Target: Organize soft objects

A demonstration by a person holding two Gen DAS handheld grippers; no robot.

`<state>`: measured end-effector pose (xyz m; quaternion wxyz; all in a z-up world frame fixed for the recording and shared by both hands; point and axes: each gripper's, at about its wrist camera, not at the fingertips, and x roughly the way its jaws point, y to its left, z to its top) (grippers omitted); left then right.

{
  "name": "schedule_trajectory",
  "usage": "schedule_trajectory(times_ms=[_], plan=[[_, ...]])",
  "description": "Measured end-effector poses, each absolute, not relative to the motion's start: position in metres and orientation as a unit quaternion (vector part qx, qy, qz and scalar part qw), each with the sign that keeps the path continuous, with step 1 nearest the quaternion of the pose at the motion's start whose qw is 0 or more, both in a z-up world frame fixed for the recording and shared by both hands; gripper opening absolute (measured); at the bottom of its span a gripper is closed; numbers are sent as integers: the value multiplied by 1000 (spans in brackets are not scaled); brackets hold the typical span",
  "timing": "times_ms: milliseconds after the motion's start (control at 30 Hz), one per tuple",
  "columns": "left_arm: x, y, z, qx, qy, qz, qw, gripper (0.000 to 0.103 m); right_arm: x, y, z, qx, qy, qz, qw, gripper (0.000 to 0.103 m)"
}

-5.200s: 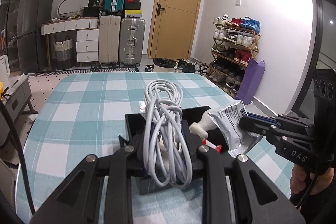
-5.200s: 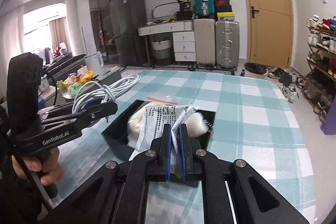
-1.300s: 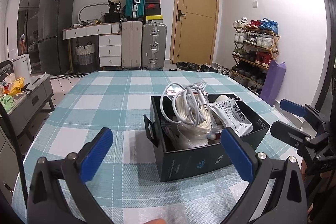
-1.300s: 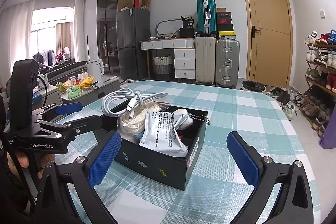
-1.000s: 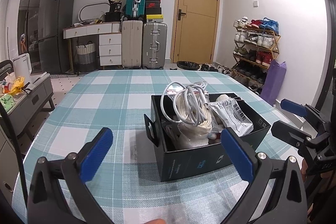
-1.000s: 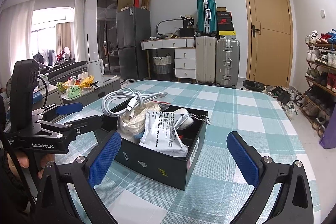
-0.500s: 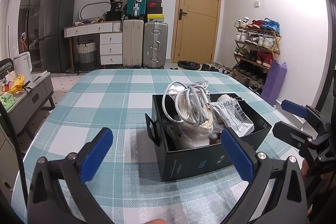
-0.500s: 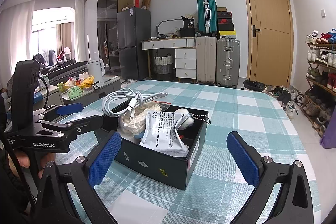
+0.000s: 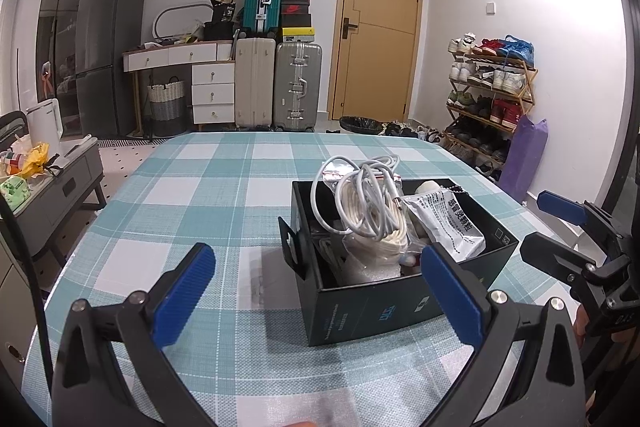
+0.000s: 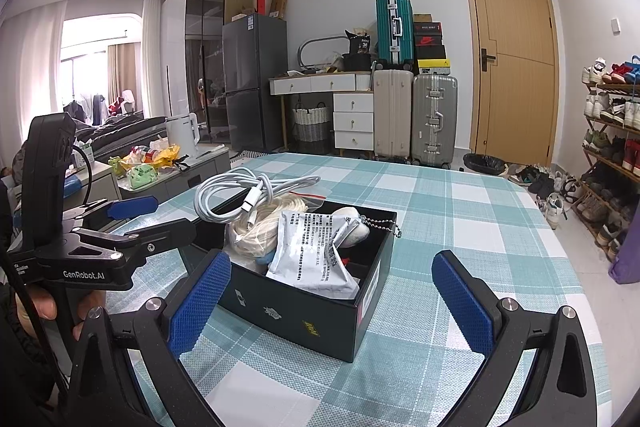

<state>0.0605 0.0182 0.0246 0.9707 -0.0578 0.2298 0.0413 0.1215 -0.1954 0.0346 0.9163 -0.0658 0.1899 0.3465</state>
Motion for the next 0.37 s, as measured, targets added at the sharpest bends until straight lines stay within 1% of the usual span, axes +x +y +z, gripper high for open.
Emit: schedule_trajectory(times_ms=[367], plan=[[60,16,27,-48,230,48,971,103,122,-194,35,-65,189,346,916,102]])
